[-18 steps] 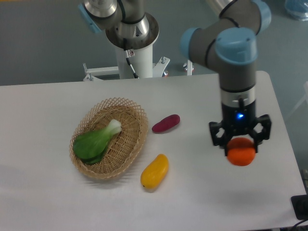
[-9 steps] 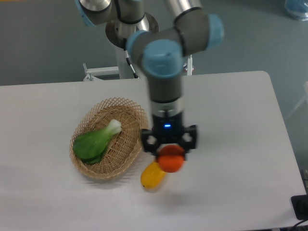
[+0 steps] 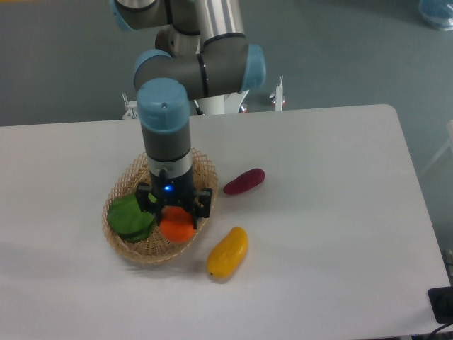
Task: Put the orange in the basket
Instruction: 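Open the gripper to release the orange beside the bok choy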
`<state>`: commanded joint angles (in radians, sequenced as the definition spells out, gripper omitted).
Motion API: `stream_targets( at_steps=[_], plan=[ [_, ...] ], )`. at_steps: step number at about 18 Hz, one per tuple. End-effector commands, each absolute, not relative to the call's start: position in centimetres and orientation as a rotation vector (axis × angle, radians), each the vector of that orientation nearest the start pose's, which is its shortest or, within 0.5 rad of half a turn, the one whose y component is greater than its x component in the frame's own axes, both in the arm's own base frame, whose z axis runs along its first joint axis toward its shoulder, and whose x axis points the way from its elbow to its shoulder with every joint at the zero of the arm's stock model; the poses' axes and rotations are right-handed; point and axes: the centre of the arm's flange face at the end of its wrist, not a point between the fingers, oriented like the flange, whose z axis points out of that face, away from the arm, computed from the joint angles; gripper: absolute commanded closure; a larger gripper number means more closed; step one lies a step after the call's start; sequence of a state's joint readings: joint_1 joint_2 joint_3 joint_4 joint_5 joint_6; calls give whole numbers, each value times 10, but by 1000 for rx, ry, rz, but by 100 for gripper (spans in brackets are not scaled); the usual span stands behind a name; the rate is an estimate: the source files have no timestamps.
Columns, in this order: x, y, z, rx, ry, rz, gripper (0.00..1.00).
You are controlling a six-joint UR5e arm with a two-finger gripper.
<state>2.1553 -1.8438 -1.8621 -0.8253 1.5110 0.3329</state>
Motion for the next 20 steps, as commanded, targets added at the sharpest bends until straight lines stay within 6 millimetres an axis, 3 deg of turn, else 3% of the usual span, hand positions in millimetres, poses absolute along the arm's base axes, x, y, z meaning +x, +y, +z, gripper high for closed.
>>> stream_targets(
  at_steps=[8, 10, 11, 16, 18, 20],
  plan=[
    [-187, 546, 271, -2950, -349, 20, 28],
    [-185, 546, 268, -2958, -342, 22, 2],
    [-185, 546, 269, -2955, -341, 22, 0],
    [-185, 545, 273, -2951, -346, 37, 0],
    [-190, 548, 285, -2930, -346, 62, 0],
    [-214, 550, 305, -2906, -376, 152, 0]
  ],
)
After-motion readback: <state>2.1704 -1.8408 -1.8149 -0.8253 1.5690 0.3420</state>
